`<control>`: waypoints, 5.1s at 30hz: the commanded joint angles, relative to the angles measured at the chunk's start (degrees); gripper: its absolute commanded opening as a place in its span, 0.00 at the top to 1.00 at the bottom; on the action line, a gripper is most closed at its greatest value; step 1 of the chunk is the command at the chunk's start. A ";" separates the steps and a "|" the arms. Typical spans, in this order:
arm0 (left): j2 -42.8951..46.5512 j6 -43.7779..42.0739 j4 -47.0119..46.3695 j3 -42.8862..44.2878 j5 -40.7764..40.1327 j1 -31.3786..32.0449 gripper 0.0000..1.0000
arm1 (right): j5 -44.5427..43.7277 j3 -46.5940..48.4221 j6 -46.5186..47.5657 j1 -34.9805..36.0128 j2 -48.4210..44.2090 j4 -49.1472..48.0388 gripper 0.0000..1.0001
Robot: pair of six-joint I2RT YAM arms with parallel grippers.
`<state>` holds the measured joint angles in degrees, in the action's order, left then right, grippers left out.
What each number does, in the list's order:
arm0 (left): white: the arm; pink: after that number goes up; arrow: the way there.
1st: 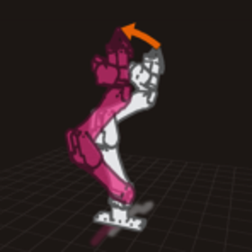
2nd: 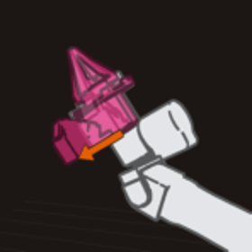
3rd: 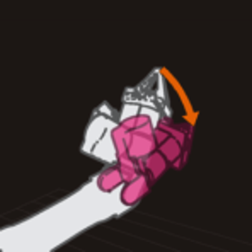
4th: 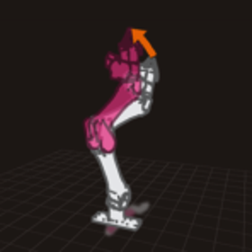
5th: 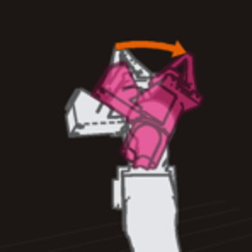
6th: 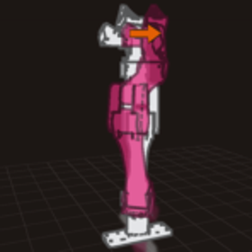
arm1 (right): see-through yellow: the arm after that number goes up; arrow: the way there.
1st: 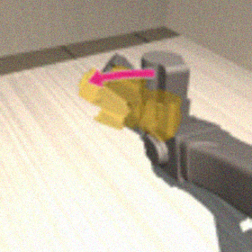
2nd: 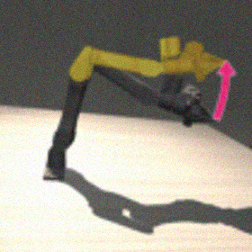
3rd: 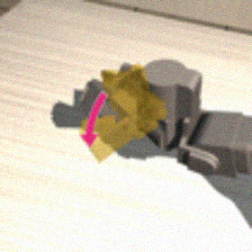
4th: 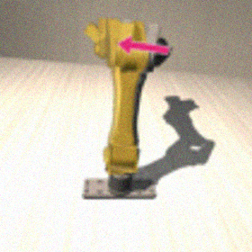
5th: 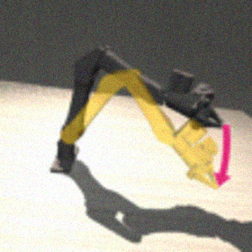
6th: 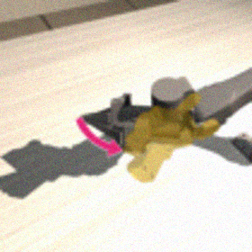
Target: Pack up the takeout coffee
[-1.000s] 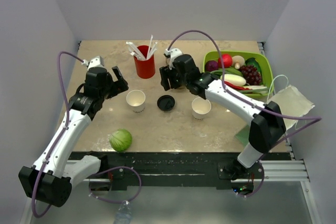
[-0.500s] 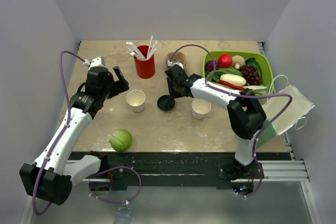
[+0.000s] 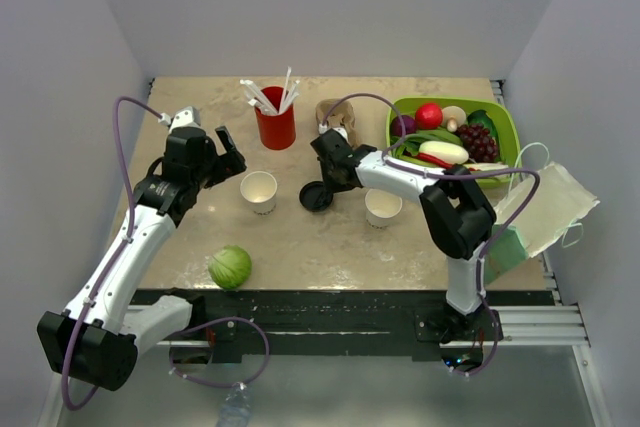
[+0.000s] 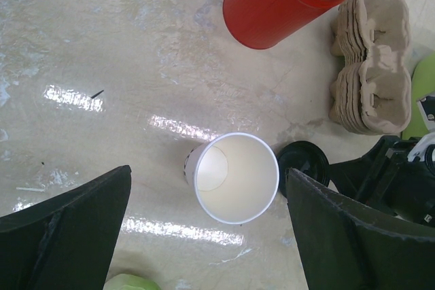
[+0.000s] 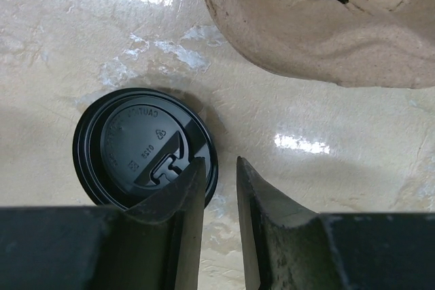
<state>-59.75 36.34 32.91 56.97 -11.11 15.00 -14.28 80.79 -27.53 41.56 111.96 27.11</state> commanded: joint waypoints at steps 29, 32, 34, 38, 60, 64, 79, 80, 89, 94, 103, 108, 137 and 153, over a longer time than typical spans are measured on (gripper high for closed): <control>0.34 -7.33 -24.47 -5.82 37.31 0.73 0.00 | 13.92 -0.11 12.49 0.01 -23.27 -4.96 1.00; -1.24 -6.37 -25.08 -5.82 37.65 0.73 0.04 | 19.10 1.21 13.47 0.01 -23.19 -5.49 1.00; -2.30 -5.58 -25.70 -5.99 38.62 0.73 0.12 | 21.31 1.56 13.64 0.10 -23.19 -5.93 1.00; -4.14 -5.40 -25.43 -6.34 38.28 1.08 0.23 | 23.51 0.95 13.82 0.01 -24.24 -8.38 1.00; -6.18 4.35 -24.03 -5.82 45.92 2.22 0.97 | 27.39 -4.31 22.52 0.01 -28.37 -15.76 0.87; -5.73 6.81 -17.89 -3.01 44.87 2.05 0.98 | 27.72 -9.24 32.92 0.10 -35.04 -24.80 0.46; -7.58 17.88 -2.32 4.29 51.45 0.55 0.96 | 58.67 -19.98 91.41 0.19 -45.70 -8.05 0.23; -7.40 18.24 -2.06 4.12 51.63 0.55 0.96 | 58.76 -19.71 91.86 0.27 -45.00 -7.69 0.23; -6.08 23.43 -4.87 0.42 55.50 0.55 0.93 | 53.75 -18.48 91.08 2.65 -41.56 -12.07 0.27; -5.82 23.95 -5.92 -1.07 56.72 0.55 0.91 | 51.64 -18.22 89.75 3.61 -39.37 -17.09 0.30; -5.82 24.66 -7.07 -2.04 57.87 0.55 0.89 | 48.21 -16.19 88.53 4.23 -36.47 -17.88 0.39; -6.00 23.70 -6.45 -2.13 58.14 0.55 0.87 | 47.16 -16.98 87.56 4.32 -36.46 -20.95 0.48; -2.40 15.00 -6.28 12.55 35.57 -0.33 0.00 | 53.22 -17.78 55.94 4.23 -37.44 -25.44 0.81; 10.98 8.05 3.57 -0.61 -1.81 -0.33 0.00 | 49.00 5.16 16.04 4.14 -12.65 -14.46 0.81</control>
<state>-45.45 46.13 33.69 62.52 -7.92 15.00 34.61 80.79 2.15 45.80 95.64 8.51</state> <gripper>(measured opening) 0.994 0.207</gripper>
